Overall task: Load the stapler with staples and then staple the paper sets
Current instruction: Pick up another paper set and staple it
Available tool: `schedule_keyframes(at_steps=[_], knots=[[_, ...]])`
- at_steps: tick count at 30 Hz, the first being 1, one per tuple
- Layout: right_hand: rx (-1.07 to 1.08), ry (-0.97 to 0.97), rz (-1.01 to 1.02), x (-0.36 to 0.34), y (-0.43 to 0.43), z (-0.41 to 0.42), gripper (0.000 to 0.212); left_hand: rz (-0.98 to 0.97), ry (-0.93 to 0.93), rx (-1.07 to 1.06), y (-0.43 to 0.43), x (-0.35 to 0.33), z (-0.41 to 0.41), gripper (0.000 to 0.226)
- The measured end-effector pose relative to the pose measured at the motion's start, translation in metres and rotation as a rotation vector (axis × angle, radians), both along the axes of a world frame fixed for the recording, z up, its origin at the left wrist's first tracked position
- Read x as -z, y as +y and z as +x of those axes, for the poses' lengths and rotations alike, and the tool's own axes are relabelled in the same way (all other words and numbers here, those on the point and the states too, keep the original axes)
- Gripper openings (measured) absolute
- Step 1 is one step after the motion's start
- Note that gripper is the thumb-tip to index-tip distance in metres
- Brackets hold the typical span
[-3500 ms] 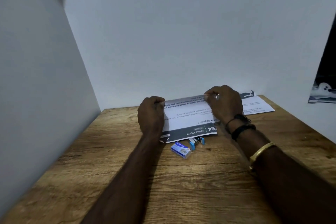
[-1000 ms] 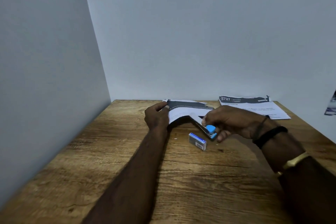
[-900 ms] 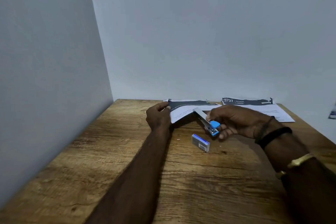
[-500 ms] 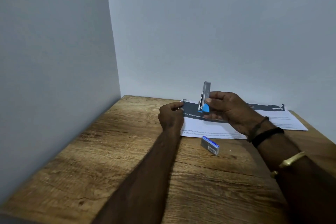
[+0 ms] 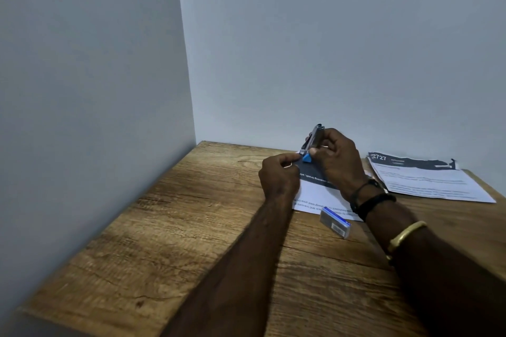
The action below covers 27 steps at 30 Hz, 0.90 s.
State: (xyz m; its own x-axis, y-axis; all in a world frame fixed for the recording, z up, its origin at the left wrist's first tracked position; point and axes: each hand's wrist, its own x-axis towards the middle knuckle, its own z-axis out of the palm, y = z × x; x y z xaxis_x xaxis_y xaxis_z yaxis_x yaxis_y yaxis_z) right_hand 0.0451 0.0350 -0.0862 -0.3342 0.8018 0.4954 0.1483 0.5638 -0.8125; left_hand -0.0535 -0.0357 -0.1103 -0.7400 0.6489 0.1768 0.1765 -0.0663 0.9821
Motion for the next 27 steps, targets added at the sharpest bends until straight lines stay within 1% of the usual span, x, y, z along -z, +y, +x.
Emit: schedule_keyframes(at_steps=[4,7,10,19,24,27], knots=[[-0.004,-0.006,-0.008,0.000,0.000,-0.005,0.022,-0.004,0.007,0.008,-0.003,-0.002,0.002,0.029],[0.021,-0.011,-0.003,0.000,-0.001,-0.006,0.022,0.011,-0.027,0.004,-0.005,-0.004,0.004,0.028],[0.039,-0.008,0.008,0.000,-0.001,-0.007,0.019,0.012,-0.056,0.022,-0.008,-0.006,0.006,0.034],[0.131,-0.065,0.085,0.001,-0.001,-0.008,0.015,-0.003,-0.036,0.057,-0.010,-0.007,0.007,0.037],[0.133,-0.043,0.056,0.002,0.001,-0.007,0.013,0.009,-0.043,0.075,-0.010,-0.006,0.008,0.036],[0.090,-0.033,0.041,0.003,0.000,-0.006,0.016,0.011,-0.032,0.061,-0.011,-0.006,0.007,0.035]])
